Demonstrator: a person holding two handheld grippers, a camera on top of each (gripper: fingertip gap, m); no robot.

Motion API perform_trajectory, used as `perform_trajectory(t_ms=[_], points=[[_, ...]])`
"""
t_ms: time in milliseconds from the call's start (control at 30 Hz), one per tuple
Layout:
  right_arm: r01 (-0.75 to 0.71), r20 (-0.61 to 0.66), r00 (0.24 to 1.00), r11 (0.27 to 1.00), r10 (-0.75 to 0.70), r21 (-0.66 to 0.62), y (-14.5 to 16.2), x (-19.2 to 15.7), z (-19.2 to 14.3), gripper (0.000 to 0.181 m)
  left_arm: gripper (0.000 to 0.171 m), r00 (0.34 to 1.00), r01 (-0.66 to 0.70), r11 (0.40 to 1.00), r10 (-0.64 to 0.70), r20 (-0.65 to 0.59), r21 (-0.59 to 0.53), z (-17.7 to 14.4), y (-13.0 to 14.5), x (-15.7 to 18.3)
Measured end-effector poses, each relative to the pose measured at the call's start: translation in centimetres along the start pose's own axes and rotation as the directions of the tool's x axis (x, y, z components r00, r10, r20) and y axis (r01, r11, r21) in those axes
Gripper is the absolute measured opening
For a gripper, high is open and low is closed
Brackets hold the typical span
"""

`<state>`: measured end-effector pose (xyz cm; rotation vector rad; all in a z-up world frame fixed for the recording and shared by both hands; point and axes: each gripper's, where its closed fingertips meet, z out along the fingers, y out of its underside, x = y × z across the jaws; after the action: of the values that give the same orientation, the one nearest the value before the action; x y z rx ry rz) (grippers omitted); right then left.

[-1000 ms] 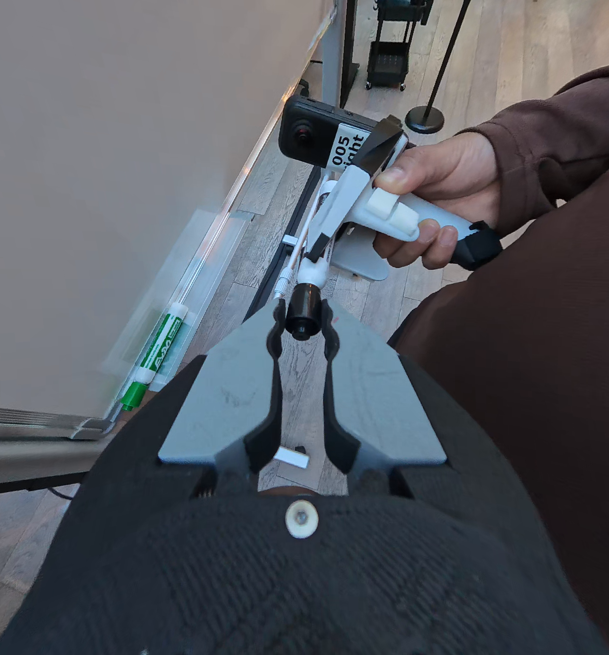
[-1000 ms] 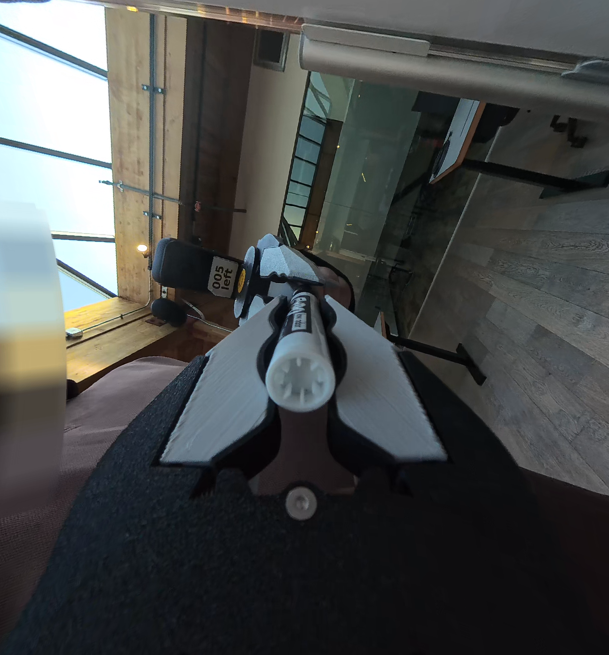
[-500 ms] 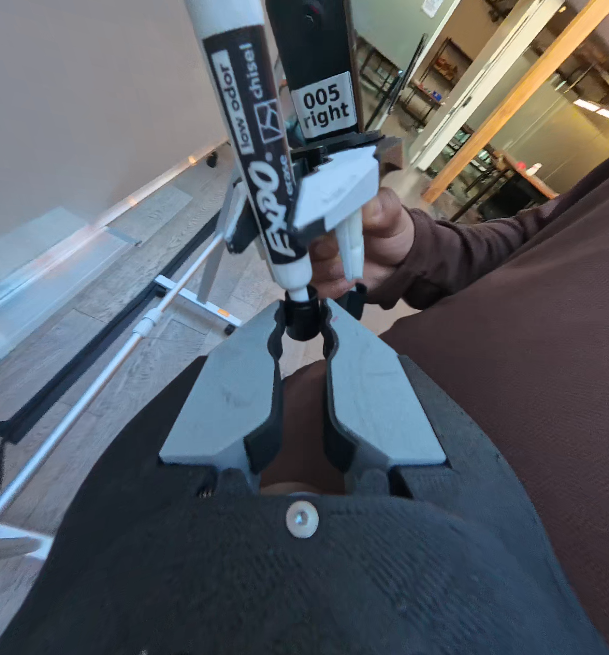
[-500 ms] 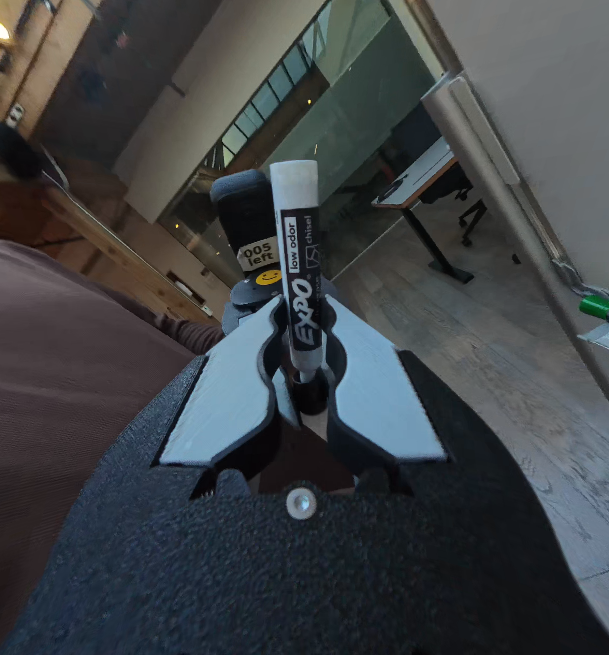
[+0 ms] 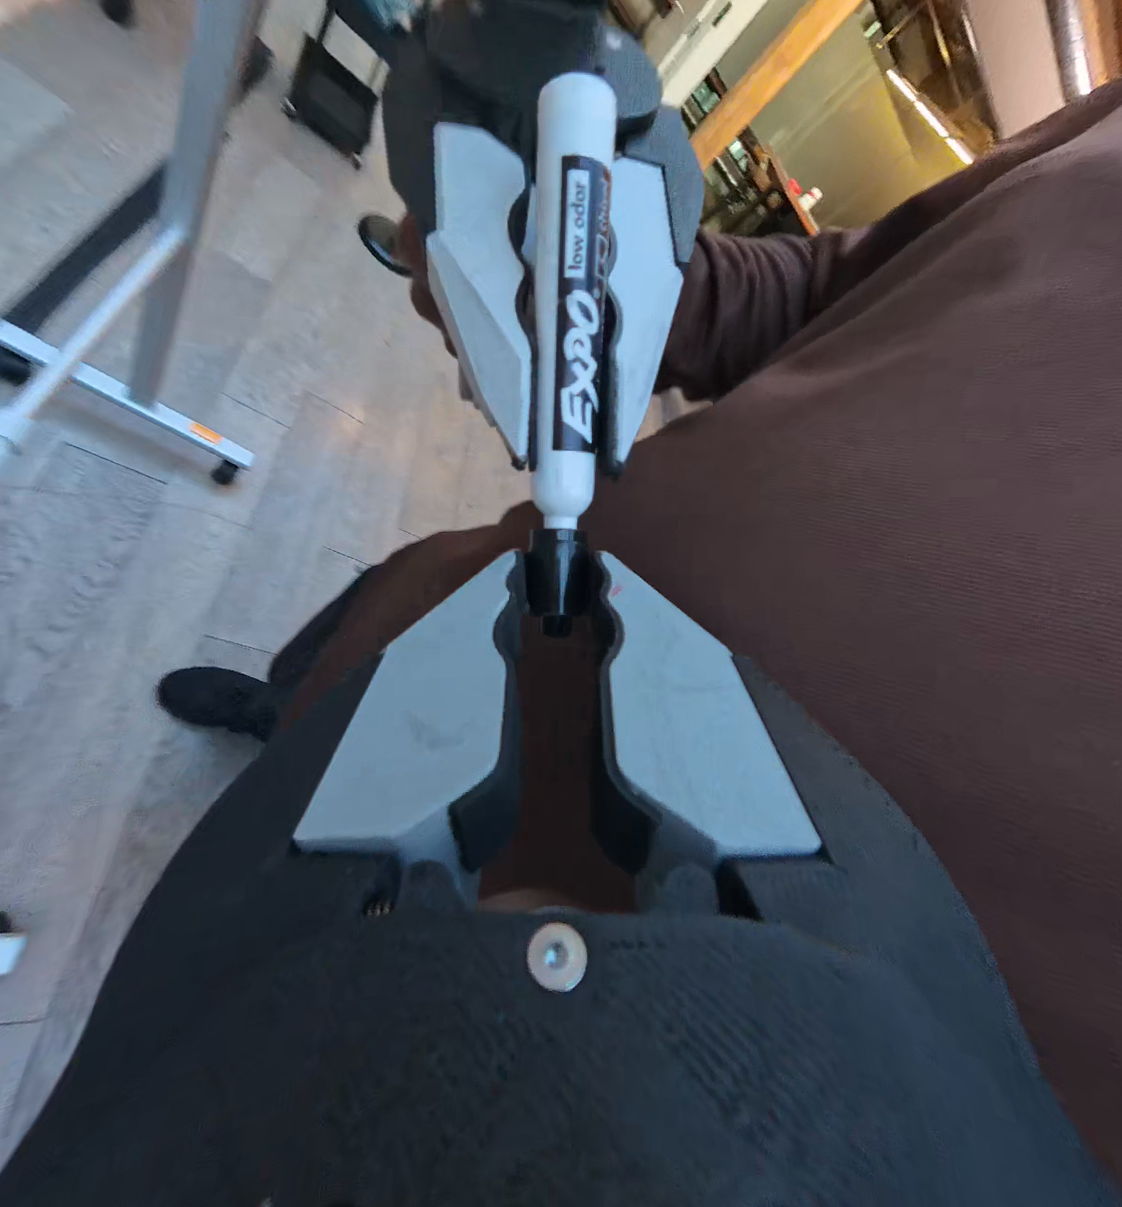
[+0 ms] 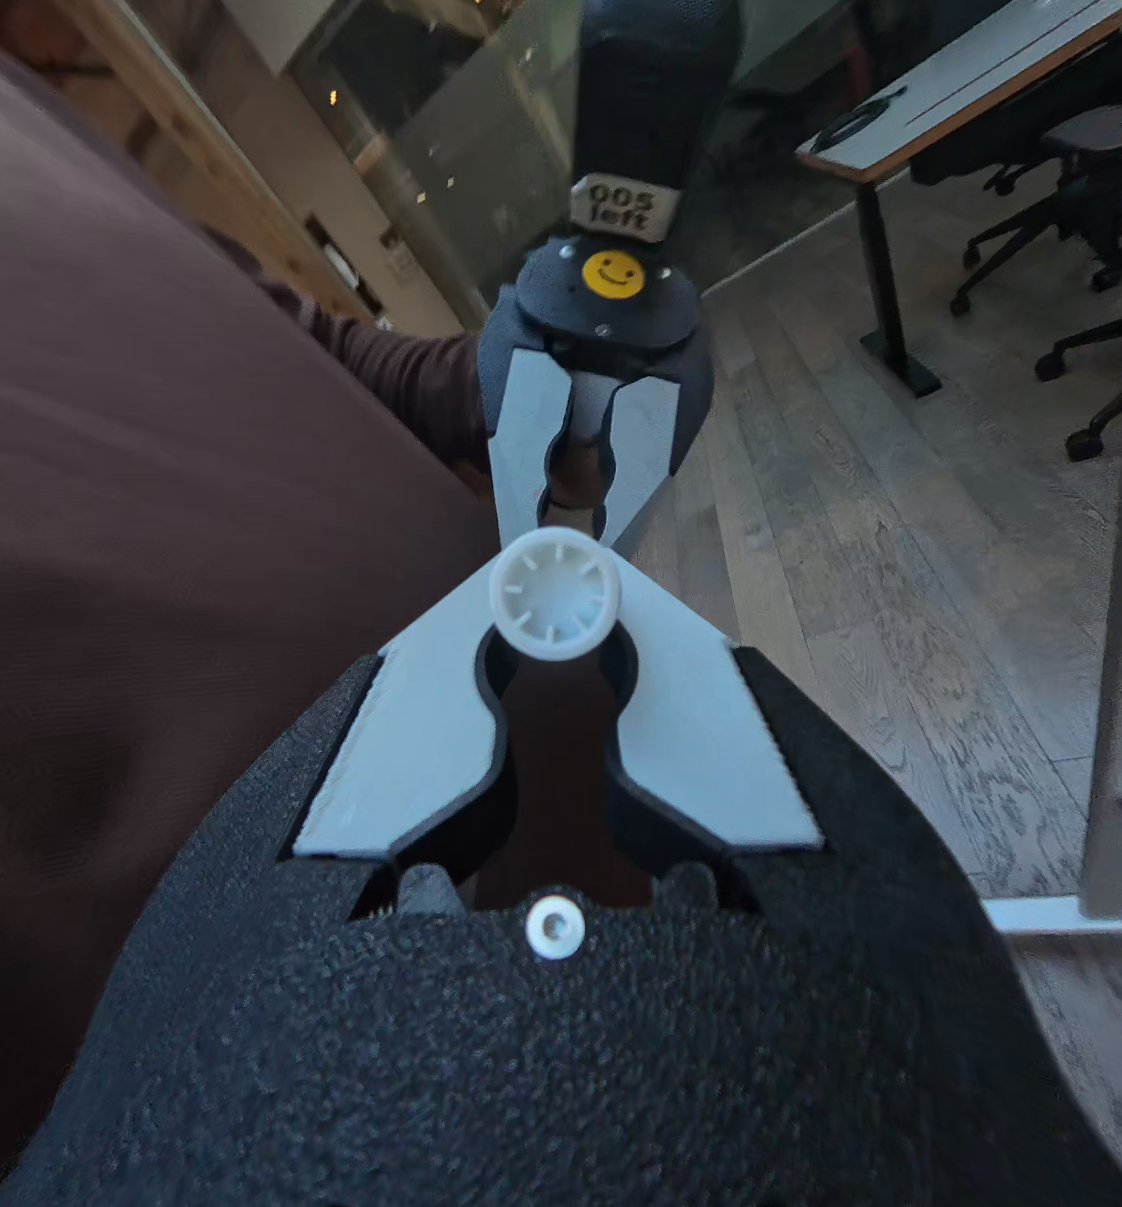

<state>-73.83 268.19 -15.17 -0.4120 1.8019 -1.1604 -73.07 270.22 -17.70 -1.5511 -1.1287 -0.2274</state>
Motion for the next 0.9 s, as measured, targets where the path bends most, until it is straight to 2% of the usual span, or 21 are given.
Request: perform_trajectory(t_ms=[100,200,400,567,667,767,900], points=[[0.068,0.025,0.998,0.99,-0.065,-0.124,1.5,-0.8,0.1,0.018,0.016,0.996,0.061,0.997,-0.063,-0.059,-0.042,0.5,1.2,0.8],[0.128,0.04,0.992,0.981,-0.124,-0.148,1.8,-1.2,-0.2,0.017,0.016,0.988,0.12,0.992,-0.122,-0.1,-0.029,0.8,1.0,1.2],[0.209,0.024,0.978,0.95,-0.209,-0.233,2.2,-1.2,0.1,0.017,0.016,0.998,0.055,0.988,-0.057,-0.008,-0.146,1.0,1.8,0.8],[0.343,0.051,0.937,0.883,-0.345,-0.32,2.0,-1.7,0.5,0.017,0.015,0.988,0.064,0.969,-0.095,-0.119,-0.24,0.6,2.1,1.5],[0.197,0.062,0.98,0.941,-0.187,-0.277,2.7,-1.6,0.4,0.018,0.015,0.987,0.088,0.968,-0.116,-0.107,-0.234,1.0,2.4,1.5],[0.007,0.007,1.0,0.981,-0.005,-0.192,3.3,-1.1,0.5,0.019,0.014,0.996,0.091,0.971,-0.092,0.007,-0.223,1.3,2.8,0.9],[-0.055,-0.071,0.997,0.969,0.038,-0.242,4.2,-0.3,0.8,0.018,0.014,0.988,0.118,0.958,-0.088,0.126,-0.26,1.5,3.5,-0.4]])
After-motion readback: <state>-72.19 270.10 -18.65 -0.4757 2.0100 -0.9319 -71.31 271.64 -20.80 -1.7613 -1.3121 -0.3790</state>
